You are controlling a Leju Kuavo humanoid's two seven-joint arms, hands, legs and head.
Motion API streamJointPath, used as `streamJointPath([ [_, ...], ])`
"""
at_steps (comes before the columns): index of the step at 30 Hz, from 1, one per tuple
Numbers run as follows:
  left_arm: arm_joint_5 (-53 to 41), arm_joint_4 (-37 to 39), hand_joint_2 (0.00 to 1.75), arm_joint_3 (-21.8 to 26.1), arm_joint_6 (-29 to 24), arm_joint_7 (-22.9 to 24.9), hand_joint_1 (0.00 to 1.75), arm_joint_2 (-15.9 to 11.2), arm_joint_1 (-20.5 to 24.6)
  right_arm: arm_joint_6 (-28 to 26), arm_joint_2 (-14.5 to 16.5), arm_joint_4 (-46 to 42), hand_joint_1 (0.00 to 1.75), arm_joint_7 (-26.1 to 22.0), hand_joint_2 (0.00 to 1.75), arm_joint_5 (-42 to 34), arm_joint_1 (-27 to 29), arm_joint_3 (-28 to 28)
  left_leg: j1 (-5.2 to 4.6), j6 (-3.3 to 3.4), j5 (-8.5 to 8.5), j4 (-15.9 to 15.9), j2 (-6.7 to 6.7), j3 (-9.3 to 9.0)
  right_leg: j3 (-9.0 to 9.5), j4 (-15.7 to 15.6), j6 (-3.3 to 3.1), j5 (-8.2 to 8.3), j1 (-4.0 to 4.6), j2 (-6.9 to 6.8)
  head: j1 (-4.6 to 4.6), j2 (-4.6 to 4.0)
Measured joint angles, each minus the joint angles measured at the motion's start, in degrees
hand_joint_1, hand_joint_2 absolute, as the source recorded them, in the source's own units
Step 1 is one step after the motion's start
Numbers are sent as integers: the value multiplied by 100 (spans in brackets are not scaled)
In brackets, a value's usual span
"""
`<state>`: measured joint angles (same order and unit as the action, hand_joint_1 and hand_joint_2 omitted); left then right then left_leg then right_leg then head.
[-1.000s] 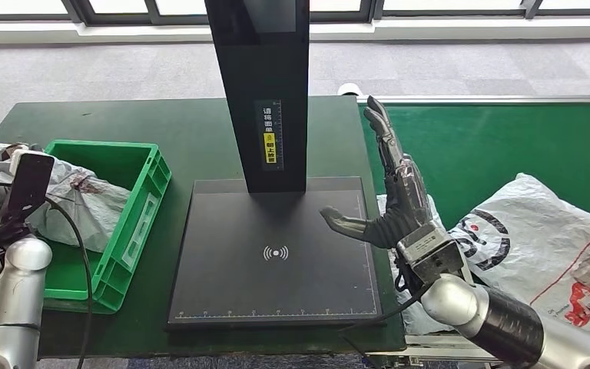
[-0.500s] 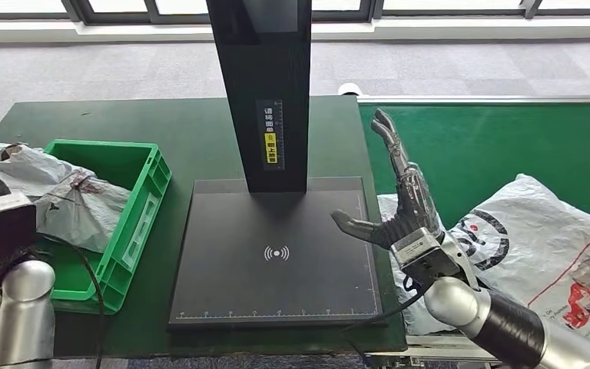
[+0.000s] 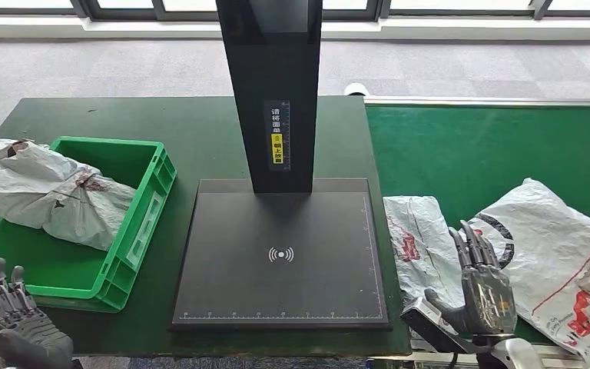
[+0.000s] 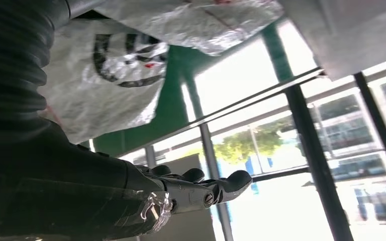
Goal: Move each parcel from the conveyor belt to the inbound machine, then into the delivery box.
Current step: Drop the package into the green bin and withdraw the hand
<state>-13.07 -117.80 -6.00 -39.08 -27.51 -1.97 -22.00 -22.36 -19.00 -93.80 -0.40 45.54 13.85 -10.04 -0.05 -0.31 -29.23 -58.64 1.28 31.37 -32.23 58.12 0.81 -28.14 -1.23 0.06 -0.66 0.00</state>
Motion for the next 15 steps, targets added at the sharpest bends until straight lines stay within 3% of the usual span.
streamJointPath([
  [3,271,-71,0,-369,284,138,0,15,-5,596,464,-277,0,-69,175,220,516,1166,0,-1,-8,1,-8,26,6,0,-1,-1,0,7,0,0],
  [6,352,-81,0,-535,444,179,0,43,3,836,834,-432,0,-171,175,380,811,1969,1,-3,-13,2,-25,25,6,0,-1,-1,1,21,0,0],
  [15,505,-71,0,-749,580,136,0,62,0,1044,1441,-547,0,-304,175,671,1023,3072,2,-3,-5,1,-48,-34,11,1,-1,8,1,36,0,0],
])
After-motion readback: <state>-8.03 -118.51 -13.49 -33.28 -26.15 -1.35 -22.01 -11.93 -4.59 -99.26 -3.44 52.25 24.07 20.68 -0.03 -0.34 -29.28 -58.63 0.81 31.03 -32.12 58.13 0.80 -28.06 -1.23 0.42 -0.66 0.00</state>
